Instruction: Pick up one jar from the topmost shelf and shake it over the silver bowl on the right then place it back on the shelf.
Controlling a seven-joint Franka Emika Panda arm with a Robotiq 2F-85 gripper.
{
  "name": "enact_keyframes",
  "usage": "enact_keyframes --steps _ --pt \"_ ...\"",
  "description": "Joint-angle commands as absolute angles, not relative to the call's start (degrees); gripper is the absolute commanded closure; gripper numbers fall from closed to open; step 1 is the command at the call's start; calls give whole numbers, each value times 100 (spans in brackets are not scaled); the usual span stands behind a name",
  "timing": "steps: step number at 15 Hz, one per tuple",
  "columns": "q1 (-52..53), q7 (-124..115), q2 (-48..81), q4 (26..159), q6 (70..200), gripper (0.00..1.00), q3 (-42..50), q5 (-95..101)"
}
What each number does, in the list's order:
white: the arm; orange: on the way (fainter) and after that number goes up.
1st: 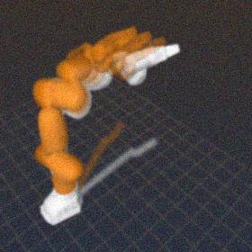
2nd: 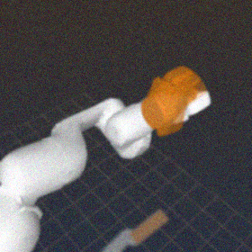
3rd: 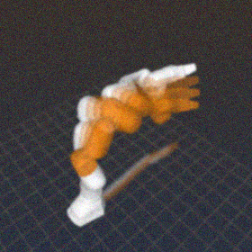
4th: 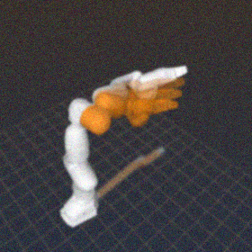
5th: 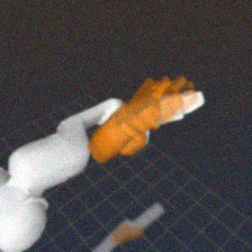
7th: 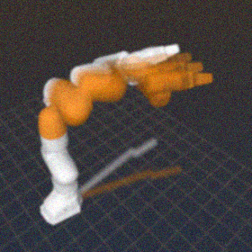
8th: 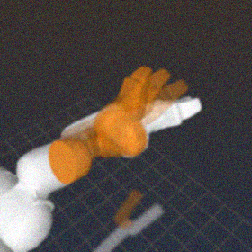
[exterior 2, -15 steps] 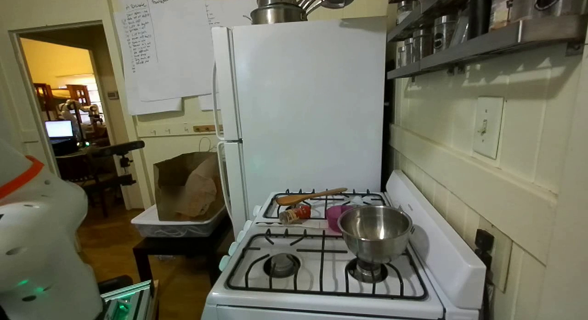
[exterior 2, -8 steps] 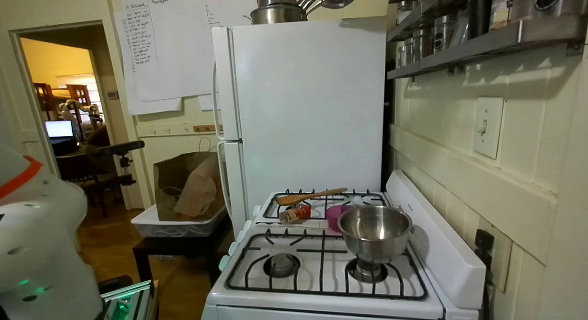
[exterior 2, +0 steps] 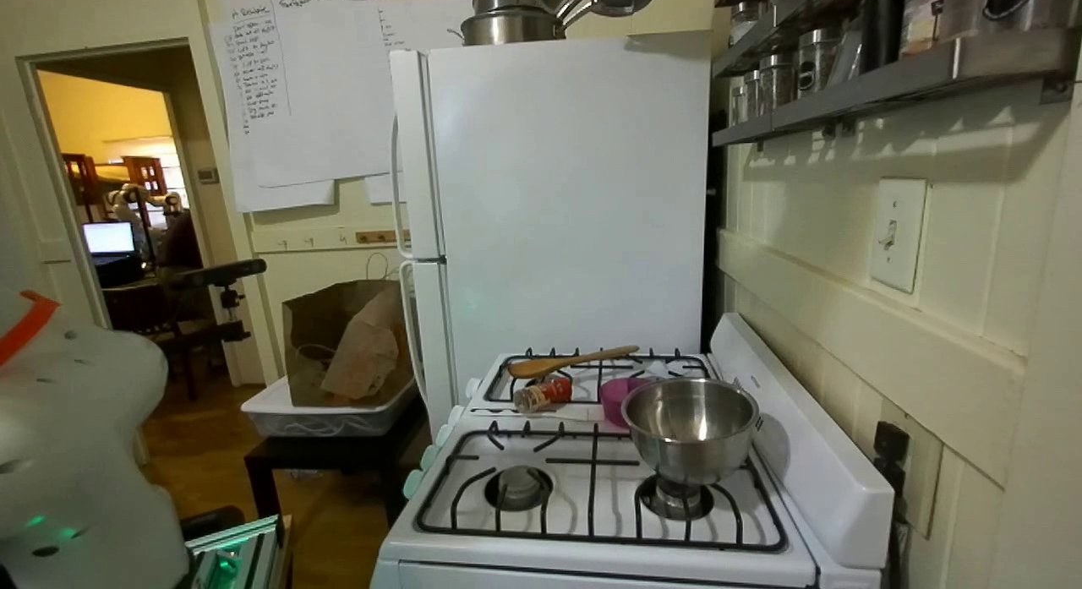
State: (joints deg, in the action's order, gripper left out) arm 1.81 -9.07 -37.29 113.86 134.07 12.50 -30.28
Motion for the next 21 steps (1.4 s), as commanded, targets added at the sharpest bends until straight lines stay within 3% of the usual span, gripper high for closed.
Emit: enact_keyframes --steps 1,13,14,18,19,21 --pt "-80 -1380 -4351 12202 12752 77 1333 -3236" --pt "-705 -2604 -3740 12698 11816 77 1605 -4675" --pt "-773 -2245 -3772 12621 11888 52 1524 -4515" --pt "-875 -2378 -3607 12636 11854 52 1488 -4657" --pt "-880 -2387 -3608 12636 11854 77 1487 -4664" --pt "-912 -2823 -3278 12563 11605 77 1575 -4857"
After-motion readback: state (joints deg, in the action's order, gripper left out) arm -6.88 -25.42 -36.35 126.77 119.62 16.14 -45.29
